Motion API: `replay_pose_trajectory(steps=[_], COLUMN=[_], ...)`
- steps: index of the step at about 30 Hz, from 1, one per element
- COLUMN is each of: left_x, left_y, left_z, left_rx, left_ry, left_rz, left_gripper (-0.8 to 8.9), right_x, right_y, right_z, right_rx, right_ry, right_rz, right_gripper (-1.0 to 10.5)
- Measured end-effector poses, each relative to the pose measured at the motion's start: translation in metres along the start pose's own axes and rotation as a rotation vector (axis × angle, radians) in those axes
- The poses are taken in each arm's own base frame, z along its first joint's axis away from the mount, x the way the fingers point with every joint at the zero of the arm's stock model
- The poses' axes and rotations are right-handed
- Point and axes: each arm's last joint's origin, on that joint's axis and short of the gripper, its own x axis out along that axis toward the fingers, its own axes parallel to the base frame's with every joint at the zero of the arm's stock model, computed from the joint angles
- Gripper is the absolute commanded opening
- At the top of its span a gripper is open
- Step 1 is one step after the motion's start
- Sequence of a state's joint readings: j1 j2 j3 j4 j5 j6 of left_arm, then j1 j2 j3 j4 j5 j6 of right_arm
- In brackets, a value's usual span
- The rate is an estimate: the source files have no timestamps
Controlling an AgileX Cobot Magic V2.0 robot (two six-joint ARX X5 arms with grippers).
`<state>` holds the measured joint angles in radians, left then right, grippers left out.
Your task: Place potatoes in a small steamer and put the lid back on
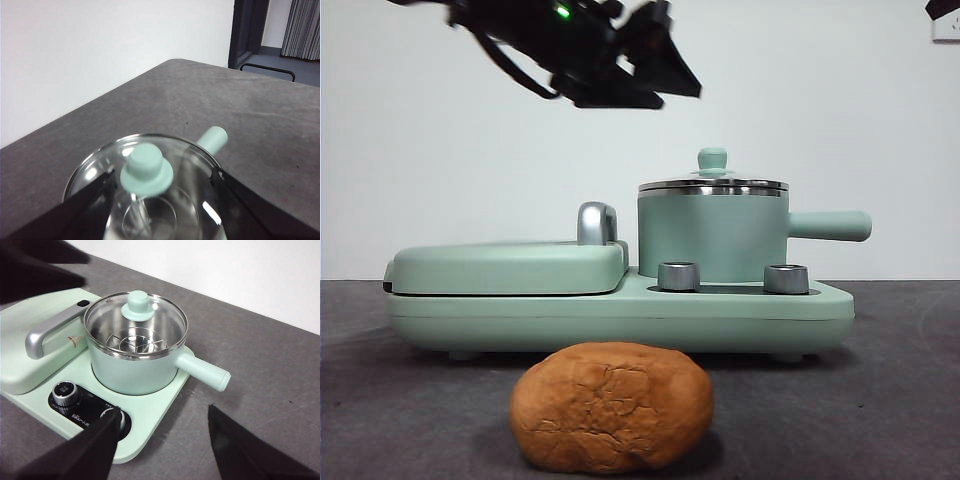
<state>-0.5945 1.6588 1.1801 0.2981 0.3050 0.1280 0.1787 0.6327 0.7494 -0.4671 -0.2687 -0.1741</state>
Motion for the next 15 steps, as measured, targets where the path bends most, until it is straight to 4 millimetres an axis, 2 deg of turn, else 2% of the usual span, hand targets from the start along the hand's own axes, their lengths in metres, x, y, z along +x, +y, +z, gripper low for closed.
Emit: replay_pose_trajectory(steps=[9,15], left_x=[0.054,0.071], left_y=[0.012,0.016], left_z=[0.009,0.0], left_rx=[-0.022,-0.068], left_ry=[-0.015,0.001], left_rz=[-0.01,-0.011], left_gripper=[3.0,2.99], right_x=[0.0,0.0], right_y=[0.0,0.0], right_z=[0.0,0.0], right_rx=[0.0,0.0], right_ry=[0.0,0.0], right_rz=[-0.001,-0.001], right_gripper=[2.8,2.8])
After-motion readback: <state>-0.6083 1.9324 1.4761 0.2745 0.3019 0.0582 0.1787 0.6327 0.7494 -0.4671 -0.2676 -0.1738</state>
